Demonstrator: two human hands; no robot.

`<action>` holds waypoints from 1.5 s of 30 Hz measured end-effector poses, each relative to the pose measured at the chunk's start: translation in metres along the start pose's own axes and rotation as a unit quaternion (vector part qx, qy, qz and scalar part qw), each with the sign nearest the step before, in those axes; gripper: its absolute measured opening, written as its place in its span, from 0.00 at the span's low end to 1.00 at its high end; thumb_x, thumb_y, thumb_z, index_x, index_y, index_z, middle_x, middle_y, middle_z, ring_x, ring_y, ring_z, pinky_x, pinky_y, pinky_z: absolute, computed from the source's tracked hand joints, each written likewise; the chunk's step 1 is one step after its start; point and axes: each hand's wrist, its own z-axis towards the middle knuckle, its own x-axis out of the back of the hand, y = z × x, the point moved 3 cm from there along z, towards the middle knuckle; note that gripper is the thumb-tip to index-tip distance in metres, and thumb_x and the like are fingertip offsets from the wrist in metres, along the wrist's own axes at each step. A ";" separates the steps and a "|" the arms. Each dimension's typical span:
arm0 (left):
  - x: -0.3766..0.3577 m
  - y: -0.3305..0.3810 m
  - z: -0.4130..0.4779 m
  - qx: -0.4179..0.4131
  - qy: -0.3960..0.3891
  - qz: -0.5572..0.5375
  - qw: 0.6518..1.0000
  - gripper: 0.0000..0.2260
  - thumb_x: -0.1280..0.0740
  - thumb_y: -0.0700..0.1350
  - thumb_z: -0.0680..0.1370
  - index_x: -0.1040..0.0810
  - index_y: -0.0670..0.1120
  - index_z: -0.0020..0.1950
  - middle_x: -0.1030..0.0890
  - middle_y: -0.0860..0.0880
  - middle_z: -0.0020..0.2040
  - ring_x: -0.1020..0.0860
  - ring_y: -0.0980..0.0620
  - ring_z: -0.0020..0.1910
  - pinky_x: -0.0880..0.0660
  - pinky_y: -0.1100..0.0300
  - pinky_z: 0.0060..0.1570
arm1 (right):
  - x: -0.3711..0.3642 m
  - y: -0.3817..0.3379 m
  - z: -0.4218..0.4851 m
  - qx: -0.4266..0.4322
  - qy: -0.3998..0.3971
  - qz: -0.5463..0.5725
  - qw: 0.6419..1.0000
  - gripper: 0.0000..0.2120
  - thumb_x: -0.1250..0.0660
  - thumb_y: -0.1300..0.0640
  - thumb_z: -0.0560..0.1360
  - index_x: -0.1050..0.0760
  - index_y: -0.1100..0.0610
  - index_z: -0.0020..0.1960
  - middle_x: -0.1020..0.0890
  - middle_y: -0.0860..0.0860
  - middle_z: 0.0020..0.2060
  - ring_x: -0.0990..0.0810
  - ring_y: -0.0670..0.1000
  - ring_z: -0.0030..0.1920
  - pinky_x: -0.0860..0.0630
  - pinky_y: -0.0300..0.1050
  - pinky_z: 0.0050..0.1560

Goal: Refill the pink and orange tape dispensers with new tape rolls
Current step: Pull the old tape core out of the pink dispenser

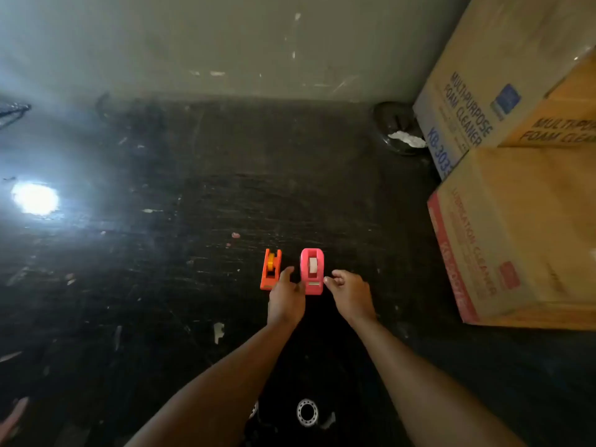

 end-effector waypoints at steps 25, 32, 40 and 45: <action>-0.016 -0.039 -0.012 -0.026 0.043 0.039 0.998 0.23 0.35 0.39 0.82 0.31 0.51 0.77 0.18 0.48 0.62 0.18 0.53 0.58 0.19 0.54 0.58 | -0.013 0.028 -0.008 0.026 -0.019 0.078 0.996 0.14 0.29 0.59 0.79 0.19 0.57 0.65 0.14 0.52 0.56 0.16 0.45 0.49 0.19 0.38 0.47; -0.011 -0.079 -0.066 -0.034 0.006 0.063 0.997 0.22 0.34 0.39 0.82 0.29 0.51 0.76 0.17 0.52 0.55 0.19 0.58 0.51 0.24 0.67 0.46 | -0.026 0.061 -0.075 0.019 -0.029 0.108 0.993 0.13 0.28 0.57 0.79 0.18 0.54 0.63 0.14 0.45 0.52 0.15 0.42 0.48 0.15 0.42 0.51; -0.001 -0.108 -0.101 -0.039 -0.021 0.086 0.995 0.20 0.33 0.39 0.81 0.26 0.51 0.72 0.16 0.52 0.52 0.18 0.60 0.45 0.26 0.69 0.39 | -0.045 0.084 -0.123 0.019 -0.031 0.104 0.994 0.12 0.29 0.57 0.79 0.17 0.54 0.62 0.13 0.45 0.51 0.14 0.41 0.48 0.16 0.38 0.49; -0.002 -0.111 -0.103 -0.045 -0.021 0.089 0.995 0.20 0.33 0.38 0.81 0.25 0.51 0.72 0.16 0.51 0.55 0.18 0.58 0.50 0.23 0.67 0.45 | -0.049 0.086 -0.129 0.014 -0.020 0.089 0.996 0.13 0.28 0.55 0.79 0.17 0.53 0.63 0.13 0.47 0.55 0.15 0.42 0.53 0.16 0.48 0.59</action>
